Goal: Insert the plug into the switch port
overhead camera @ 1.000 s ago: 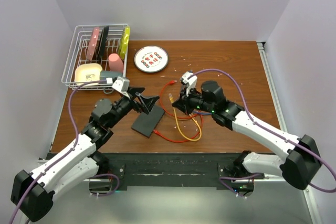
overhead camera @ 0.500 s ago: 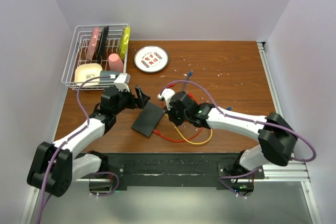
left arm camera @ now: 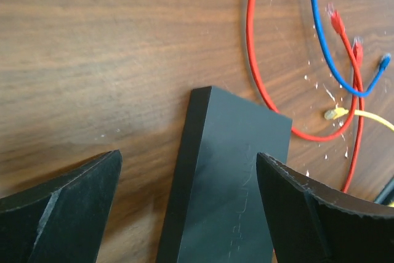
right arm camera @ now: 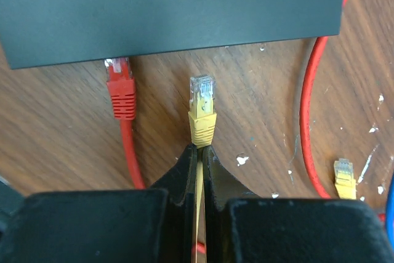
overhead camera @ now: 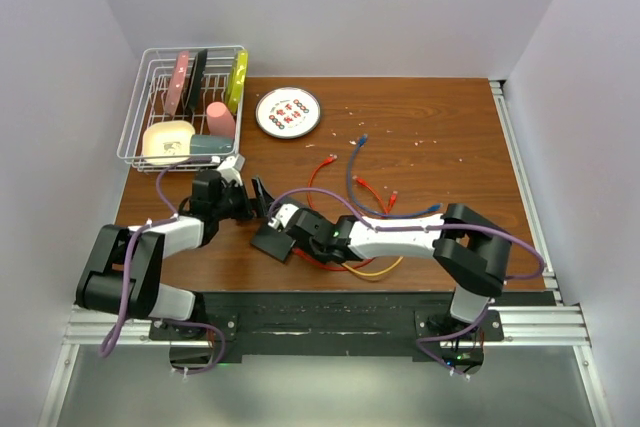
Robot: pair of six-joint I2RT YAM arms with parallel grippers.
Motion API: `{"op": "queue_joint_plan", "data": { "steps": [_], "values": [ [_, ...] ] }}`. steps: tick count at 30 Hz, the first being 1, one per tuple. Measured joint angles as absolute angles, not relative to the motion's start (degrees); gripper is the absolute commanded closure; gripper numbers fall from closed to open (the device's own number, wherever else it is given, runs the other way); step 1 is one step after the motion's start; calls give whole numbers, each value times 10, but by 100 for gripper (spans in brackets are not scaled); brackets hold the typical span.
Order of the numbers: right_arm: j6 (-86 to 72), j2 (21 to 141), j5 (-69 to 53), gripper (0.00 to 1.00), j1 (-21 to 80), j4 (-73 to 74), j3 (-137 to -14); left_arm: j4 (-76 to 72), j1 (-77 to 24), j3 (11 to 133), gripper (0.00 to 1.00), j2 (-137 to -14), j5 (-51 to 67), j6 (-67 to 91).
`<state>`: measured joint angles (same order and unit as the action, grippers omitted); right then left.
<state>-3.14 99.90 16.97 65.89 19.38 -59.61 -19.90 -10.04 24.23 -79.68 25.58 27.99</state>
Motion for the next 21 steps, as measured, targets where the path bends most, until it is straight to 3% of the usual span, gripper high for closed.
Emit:
{"op": "queue_joint_plan", "data": {
  "steps": [21],
  "values": [
    [-6,1067,174,100,672,302,-687,-268,-100,213,27,-824,291,294]
  ]
}}
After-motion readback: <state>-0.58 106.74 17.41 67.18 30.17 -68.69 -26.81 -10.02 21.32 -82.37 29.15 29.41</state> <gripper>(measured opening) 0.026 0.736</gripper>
